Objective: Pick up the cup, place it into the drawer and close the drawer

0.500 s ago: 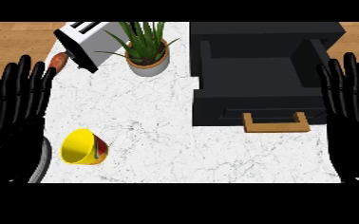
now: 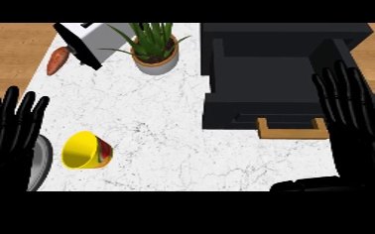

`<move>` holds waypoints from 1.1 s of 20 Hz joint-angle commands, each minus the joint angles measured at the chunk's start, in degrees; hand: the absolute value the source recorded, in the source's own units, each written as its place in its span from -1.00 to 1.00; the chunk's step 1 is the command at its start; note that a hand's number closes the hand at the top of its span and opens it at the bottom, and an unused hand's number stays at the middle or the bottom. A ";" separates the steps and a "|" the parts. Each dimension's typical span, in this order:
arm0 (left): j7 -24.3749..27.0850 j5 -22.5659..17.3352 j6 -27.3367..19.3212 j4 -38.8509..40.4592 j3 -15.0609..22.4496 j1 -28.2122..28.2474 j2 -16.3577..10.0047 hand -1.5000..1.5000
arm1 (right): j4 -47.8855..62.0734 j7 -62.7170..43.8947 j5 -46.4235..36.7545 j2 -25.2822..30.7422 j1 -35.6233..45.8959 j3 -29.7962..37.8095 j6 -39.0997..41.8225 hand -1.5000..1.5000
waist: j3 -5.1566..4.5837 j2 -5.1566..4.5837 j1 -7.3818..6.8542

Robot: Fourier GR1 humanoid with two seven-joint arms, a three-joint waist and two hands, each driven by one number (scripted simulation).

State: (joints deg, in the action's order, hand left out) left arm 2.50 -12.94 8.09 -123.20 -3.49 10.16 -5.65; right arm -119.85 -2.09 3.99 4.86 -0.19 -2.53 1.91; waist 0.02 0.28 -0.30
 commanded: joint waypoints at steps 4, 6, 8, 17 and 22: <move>-1.18 -4.12 2.55 -0.01 -1.38 3.36 1.10 -1.00 | -2.31 -4.85 1.64 -0.17 -0.21 -0.32 0.99 -1.00 | -0.03 -0.21 0.21; -5.81 -4.99 0.45 -0.96 -1.76 -0.29 0.96 -1.00 | 2.67 -0.26 1.82 -0.10 1.76 1.57 2.29 -1.00 | -0.02 -0.25 0.21; -3.57 -3.22 0.87 2.18 -1.06 -2.26 1.65 -1.00 | 2.50 -4.06 3.00 0.37 4.66 2.53 1.94 -1.00 | -0.03 -0.26 0.23; -9.09 -6.64 0.70 -0.45 -4.65 -1.93 0.41 -1.00 | 6.37 -3.93 3.75 0.71 7.56 4.98 2.67 -1.00 | -0.02 -0.27 0.12; 0.22 -2.53 4.22 4.35 -3.54 3.88 3.38 -1.00 | 2.17 -0.49 2.54 -0.84 0.89 2.87 3.38 -1.00 | -0.02 -0.22 0.19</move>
State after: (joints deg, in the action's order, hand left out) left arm -0.09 -16.69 10.68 -118.78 -7.41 9.92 -3.55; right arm -116.92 -5.25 6.45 4.26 4.20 0.22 4.07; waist -0.01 0.03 -0.08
